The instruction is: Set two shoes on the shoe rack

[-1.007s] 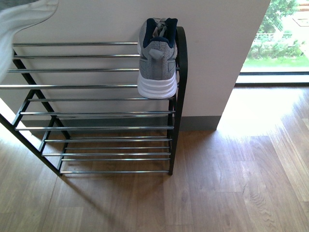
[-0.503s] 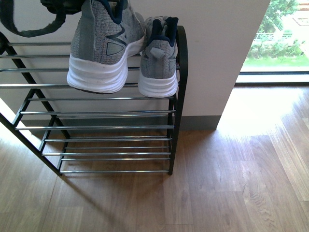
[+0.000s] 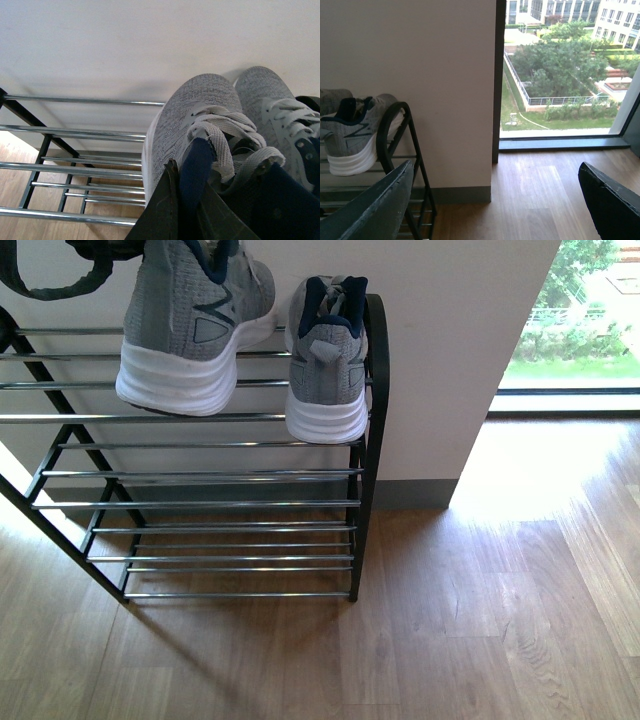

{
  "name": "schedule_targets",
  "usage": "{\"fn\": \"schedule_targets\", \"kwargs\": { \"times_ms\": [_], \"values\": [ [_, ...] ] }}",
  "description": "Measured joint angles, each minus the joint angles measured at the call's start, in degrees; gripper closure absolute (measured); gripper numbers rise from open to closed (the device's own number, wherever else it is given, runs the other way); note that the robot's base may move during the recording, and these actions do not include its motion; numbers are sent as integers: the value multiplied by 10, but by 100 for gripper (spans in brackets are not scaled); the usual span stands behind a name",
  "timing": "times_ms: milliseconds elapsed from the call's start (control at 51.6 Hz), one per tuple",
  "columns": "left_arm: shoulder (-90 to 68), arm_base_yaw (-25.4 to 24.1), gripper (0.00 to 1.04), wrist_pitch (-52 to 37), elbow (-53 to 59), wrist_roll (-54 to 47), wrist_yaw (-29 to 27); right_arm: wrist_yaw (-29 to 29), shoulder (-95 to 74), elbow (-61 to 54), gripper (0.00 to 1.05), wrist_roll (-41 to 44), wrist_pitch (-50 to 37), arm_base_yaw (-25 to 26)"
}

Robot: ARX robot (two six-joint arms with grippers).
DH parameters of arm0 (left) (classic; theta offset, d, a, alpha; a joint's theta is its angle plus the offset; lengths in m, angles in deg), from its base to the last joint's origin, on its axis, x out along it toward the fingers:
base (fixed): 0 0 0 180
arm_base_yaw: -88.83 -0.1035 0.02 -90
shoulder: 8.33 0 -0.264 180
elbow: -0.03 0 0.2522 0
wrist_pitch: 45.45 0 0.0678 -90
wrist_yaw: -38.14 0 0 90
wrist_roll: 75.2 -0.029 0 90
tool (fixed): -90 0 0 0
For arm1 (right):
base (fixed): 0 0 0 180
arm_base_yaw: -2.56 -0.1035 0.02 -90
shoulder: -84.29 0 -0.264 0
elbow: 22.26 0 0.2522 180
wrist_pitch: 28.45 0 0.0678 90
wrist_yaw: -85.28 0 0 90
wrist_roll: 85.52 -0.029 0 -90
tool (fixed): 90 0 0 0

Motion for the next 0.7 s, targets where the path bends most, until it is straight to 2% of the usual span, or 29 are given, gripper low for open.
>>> {"fn": "schedule_targets", "kwargs": {
  "times_ms": [174,387,697],
  "values": [
    [-53,-15,103,-2,-40,-1,-7,0,0,0,9,0,0,0],
    [-111,-3,103,-23,-77,6,-8,0,0,0,9,0,0,0],
    [-113,26,103,-25,-81,106,31,0,0,0,9,0,0,0]
  ]
}}
